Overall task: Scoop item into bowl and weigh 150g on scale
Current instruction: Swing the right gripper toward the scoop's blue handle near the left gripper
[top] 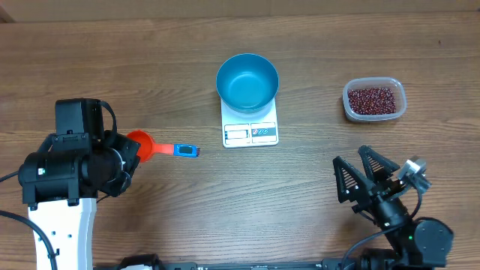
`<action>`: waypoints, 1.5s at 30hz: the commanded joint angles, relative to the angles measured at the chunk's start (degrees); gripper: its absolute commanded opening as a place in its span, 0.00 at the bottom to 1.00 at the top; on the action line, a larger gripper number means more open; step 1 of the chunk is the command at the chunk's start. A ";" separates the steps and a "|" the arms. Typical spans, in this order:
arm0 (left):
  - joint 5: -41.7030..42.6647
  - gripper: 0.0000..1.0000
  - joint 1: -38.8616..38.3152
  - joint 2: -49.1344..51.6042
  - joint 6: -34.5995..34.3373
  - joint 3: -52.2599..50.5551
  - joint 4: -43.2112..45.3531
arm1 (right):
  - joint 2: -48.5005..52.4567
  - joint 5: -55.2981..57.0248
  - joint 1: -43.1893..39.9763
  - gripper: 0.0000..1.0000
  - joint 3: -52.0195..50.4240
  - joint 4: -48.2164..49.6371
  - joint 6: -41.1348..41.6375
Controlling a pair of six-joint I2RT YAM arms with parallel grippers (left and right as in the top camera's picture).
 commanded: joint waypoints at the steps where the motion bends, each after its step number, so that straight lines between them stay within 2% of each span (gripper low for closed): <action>1: 0.42 0.04 -0.11 -0.66 -1.88 1.25 -0.15 | 5.40 -5.84 0.22 1.00 6.58 -4.44 1.64; 7: 0.42 0.04 -0.13 -0.66 -1.86 1.25 -0.17 | 20.20 -21.84 0.22 1.00 13.64 -6.73 1.49; 11: 0.42 0.04 -0.13 -0.66 -3.19 1.25 -0.55 | 29.83 -35.82 0.22 1.00 15.37 -0.44 2.60; 15: 0.44 0.04 -0.13 -0.66 -7.56 1.25 -0.59 | 36.52 -43.36 0.22 1.00 15.37 6.23 9.94; 19: 1.84 0.04 -0.13 -0.63 -10.01 1.25 -0.55 | 40.89 -43.08 0.22 1.00 15.37 7.87 19.89; 25: 4.76 0.04 -0.31 0.26 -10.21 1.25 -0.59 | 43.58 -43.06 1.46 1.00 15.37 8.48 20.35; 30: 5.51 0.04 -2.69 2.27 -11.82 1.25 -0.42 | 43.69 -38.77 5.46 1.00 15.37 9.29 22.32; 38: 5.51 0.05 -12.46 6.14 -14.67 1.25 2.58 | 43.82 -25.92 16.41 1.00 15.37 11.78 26.08; 45: 1.29 0.04 -21.81 8.85 -20.57 1.25 7.02 | 45.00 -16.63 25.44 1.00 15.37 15.96 27.96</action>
